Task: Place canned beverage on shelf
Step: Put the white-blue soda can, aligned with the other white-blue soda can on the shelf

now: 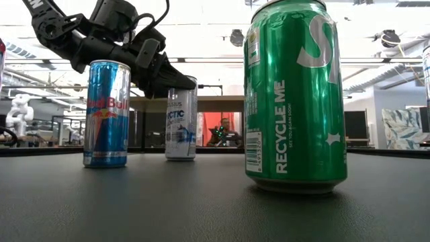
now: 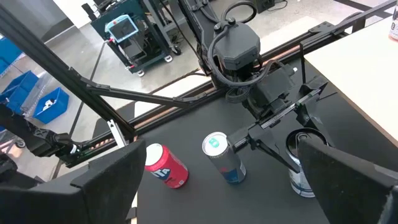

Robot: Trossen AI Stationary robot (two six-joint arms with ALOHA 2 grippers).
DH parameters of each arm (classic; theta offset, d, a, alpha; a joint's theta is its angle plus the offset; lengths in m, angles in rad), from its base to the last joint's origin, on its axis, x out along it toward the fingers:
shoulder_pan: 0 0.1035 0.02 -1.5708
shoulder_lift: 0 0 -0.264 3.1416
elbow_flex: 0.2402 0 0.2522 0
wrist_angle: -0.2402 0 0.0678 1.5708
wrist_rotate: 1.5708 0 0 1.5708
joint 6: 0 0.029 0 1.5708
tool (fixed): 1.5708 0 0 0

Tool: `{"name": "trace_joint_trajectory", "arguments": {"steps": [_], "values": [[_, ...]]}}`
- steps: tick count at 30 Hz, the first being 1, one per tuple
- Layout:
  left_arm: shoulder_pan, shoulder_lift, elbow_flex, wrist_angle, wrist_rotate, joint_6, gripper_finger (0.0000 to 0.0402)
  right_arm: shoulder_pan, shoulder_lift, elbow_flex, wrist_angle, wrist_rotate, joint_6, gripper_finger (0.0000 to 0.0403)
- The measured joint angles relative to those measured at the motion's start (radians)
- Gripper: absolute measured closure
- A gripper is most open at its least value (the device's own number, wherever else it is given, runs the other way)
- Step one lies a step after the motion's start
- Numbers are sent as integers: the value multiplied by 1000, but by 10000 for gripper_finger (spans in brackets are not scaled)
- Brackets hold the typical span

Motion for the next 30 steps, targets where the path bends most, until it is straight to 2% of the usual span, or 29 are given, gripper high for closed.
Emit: {"name": "trace_joint_trajectory", "arguments": {"steps": [5, 18, 30], "values": [[-1, 0, 2, 26, 0, -8, 138, 0, 0, 0, 0, 0, 0, 3], [-2, -11, 142, -23, -5, -3, 138, 0, 0, 0, -37, 2, -9, 3], [-1, -122, 314, -318, -53, 8, 139, 0, 0, 0, -45, 5, -67, 3]]}}
